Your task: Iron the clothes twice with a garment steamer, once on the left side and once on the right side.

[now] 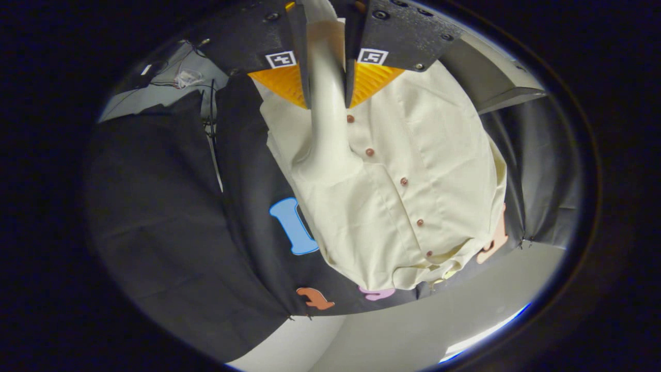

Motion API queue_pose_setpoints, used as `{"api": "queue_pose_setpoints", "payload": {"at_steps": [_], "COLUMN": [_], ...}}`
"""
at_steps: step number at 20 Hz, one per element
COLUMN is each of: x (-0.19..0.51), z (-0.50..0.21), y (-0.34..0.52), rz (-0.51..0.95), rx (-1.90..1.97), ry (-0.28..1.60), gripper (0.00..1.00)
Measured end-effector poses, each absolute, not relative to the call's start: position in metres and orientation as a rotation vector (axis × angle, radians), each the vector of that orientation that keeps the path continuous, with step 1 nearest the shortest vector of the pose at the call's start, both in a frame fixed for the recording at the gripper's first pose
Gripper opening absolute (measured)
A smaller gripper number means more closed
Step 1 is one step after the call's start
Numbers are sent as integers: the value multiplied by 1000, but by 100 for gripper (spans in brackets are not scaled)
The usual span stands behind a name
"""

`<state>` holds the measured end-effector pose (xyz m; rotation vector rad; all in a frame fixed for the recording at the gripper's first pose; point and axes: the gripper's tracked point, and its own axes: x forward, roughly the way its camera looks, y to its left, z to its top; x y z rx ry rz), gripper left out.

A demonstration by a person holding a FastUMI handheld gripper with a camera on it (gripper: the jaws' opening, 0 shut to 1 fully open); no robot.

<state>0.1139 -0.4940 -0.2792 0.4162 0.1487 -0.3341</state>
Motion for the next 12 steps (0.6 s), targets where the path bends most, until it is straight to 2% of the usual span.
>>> {"api": "queue_pose_setpoints", "payload": {"at_steps": [6,12], "x": [91,65], "z": [-272,-234], "y": [-457,-394], "rz": [-315,-290], "rx": [412,446], "ry": [157,155], "gripper": [29,29]}}
